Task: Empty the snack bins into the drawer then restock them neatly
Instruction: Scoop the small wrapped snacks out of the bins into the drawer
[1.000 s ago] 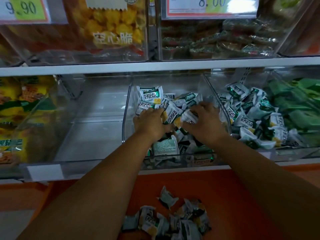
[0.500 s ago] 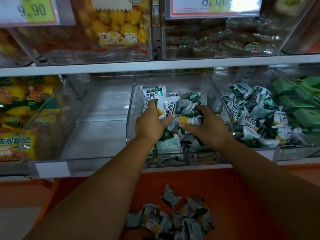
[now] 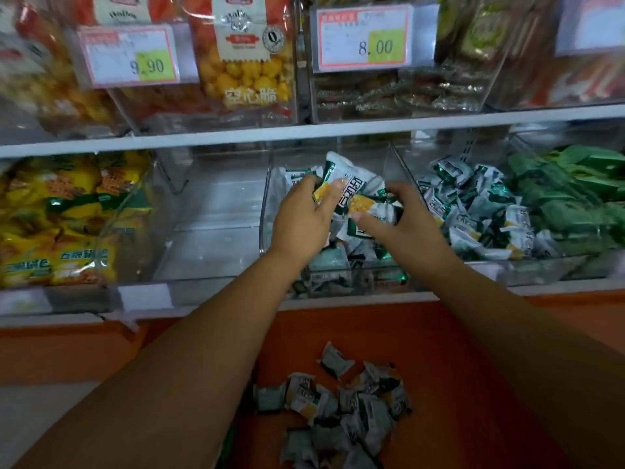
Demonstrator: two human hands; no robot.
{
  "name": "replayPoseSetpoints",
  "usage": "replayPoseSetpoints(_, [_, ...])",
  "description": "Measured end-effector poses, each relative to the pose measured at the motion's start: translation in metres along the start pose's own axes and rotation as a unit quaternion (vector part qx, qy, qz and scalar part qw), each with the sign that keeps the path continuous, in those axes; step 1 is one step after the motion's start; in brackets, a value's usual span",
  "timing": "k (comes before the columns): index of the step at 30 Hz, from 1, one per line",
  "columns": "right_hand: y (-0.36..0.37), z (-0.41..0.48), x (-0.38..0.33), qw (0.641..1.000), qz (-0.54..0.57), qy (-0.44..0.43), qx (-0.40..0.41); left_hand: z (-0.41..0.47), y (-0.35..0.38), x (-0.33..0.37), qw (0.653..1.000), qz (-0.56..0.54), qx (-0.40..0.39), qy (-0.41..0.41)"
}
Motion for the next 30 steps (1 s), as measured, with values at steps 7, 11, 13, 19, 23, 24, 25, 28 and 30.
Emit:
replayPoseSetpoints(7, [-0.009, -0.076, 0.038, 0.994, -0.071, 0.062, -0.063, -0.085, 0.015, -0.012, 0.995, 0.065, -0.07, 0.01])
replayPoseSetpoints(11, [-0.002, -0.104, 0.086, 0.986, -0.095, 0.098, -0.097, -0.142, 0.047, -0.038, 0.997, 0.036, -0.068, -0.007])
replayPoseSetpoints(13, [0.003, -0.111, 0.115, 0.977, -0.107, 0.14, -0.116, -0.165, 0.068, -0.057, 0.993, 0.034, -0.104, -0.046])
replayPoseSetpoints(19, [0.03, -0.126, 0.213, 0.913, -0.198, 0.308, -0.179, -0.208, 0.139, -0.135, 0.94, 0.083, -0.257, -0.21])
replayPoseSetpoints(23, [0.049, -0.133, 0.253, 0.903, -0.147, 0.36, -0.18, -0.221, 0.171, -0.154, 0.899, 0.102, -0.346, -0.248])
replayPoseSetpoints(24, [0.053, -0.133, 0.26, 0.901, -0.147, 0.367, -0.181, -0.222, 0.177, -0.156, 0.892, 0.104, -0.358, -0.255])
replayPoseSetpoints(25, [0.056, -0.132, 0.266, 0.895, -0.164, 0.372, -0.186, -0.221, 0.182, -0.158, 0.887, 0.104, -0.365, -0.263])
replayPoseSetpoints(28, [0.065, -0.137, 0.285, 0.86, -0.253, 0.39, -0.211, -0.226, 0.192, -0.167, 0.87, 0.108, -0.391, -0.279])
replayPoseSetpoints(30, [0.067, -0.141, 0.296, 0.851, -0.261, 0.404, -0.212, -0.233, 0.199, -0.177, 0.858, 0.096, -0.414, -0.289])
Point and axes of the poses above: each hand's wrist, its own z-axis towards the middle knuckle, its own y-axis out of the palm, x = y × z, the point moved 2 cm from there along z, towards the middle knuckle, and after that the axes turned 7 degrees about z, right-handed, at the moved point
